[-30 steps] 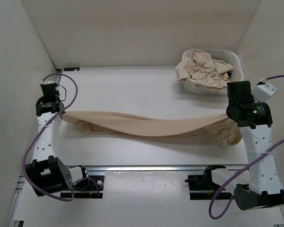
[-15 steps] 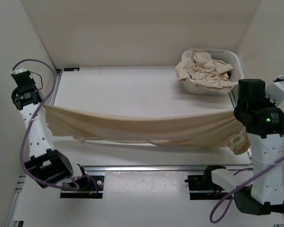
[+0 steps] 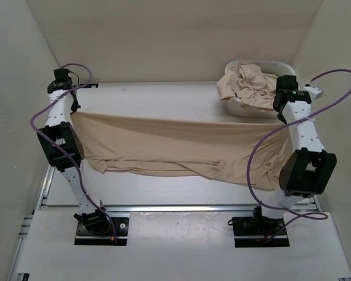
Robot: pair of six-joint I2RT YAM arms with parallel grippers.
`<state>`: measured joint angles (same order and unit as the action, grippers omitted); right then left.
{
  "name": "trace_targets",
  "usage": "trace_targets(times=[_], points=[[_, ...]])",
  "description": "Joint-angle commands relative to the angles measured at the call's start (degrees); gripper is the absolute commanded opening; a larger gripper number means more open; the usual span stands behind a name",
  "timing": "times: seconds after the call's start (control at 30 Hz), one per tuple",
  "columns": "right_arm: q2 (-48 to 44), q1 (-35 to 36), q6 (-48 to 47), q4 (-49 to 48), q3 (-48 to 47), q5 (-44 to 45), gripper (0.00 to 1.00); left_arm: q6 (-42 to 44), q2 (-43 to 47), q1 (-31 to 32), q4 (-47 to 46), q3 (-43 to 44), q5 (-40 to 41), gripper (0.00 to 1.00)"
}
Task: Fold and stack the trousers
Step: Flatten the trousers out
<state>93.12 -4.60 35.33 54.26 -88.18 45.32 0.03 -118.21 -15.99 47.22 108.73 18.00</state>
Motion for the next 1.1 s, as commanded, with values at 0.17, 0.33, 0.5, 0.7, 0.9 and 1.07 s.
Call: trace_targets(times=[0.17, 0.33, 0.5, 0.7, 0.9, 1.07], points=[[6.3, -1.6, -2.7, -1.1, -8.8, -1.9, 0.00, 0.0, -6.4, 4.8, -0.5, 9.2, 2.6, 0.14], [9.5, -2.2, -7.1, 0.8, -12.9, -5.7, 0.67, 0.0, -10.5, 5.3, -0.5, 13.8, 5.2, 0.60], [4.8, -2.7, -7.8, 5.8, -13.1, -8.0, 0.97, 0.0, 1.4, 5.4, 0.8, 0.2, 3.5, 0.79], [-7.1, -7.6, -6.2, 10.8, 0.2, -20.9, 0.98, 0.0, 23.8, 4.8, 1.5, -31.2, -3.0, 0.79], [-14.5, -11.9, -0.3, 6.7, 23.6, -27.7, 0.98, 0.0, 28.2, 4.8, 0.7, -48.2, -7.7, 0.79], [-12.9, -17.4, 0.4, -4.3, 32.1, -33.2, 0.98, 0.0, 26.5, 4.8, -3.5, -50.2, -11.9, 0.82]])
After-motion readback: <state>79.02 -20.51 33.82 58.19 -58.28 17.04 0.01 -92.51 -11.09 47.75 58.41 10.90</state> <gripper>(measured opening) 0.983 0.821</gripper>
